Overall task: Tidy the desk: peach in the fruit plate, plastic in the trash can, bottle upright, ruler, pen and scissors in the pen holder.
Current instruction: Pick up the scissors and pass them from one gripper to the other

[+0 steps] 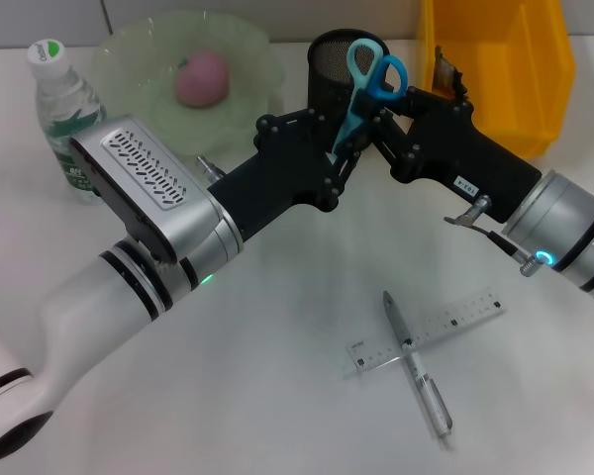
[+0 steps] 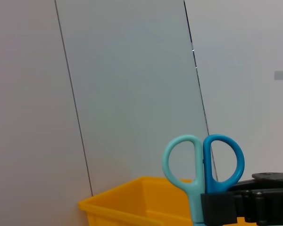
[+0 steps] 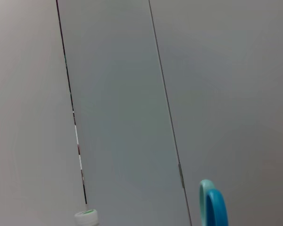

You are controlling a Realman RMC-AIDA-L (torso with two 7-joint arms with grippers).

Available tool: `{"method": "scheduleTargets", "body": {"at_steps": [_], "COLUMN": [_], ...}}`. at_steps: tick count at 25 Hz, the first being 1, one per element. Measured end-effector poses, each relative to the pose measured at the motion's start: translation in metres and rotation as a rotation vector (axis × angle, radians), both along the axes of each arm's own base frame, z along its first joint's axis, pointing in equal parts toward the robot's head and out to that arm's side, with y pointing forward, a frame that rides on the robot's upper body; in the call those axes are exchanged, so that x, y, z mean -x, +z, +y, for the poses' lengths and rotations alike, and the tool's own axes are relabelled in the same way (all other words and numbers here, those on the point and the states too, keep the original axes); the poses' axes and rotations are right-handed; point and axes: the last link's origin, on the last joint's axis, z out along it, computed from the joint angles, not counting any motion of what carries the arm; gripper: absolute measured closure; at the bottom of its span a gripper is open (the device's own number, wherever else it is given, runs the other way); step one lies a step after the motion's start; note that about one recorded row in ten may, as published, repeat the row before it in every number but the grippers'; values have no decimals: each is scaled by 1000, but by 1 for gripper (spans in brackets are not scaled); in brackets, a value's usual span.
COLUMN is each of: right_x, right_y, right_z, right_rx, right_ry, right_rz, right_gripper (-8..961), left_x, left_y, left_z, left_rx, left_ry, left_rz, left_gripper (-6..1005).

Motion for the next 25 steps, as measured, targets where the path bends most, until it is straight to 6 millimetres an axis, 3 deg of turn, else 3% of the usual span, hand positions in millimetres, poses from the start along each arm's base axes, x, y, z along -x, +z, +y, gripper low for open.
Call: {"method": "scheduleTargets", "body": {"at_steps": [25], "right_x": [1], "right_y": [0], "right_z": [0], "right_rx": [5], "right_ry": [2], "right_rz": [1], "right_gripper": [799], "left_x": [0], "left_y": [0], "left_z": [-1], "left_rx": [2], "left_ry": [-4], "left_rz": [3], "left_gripper": [760]}}
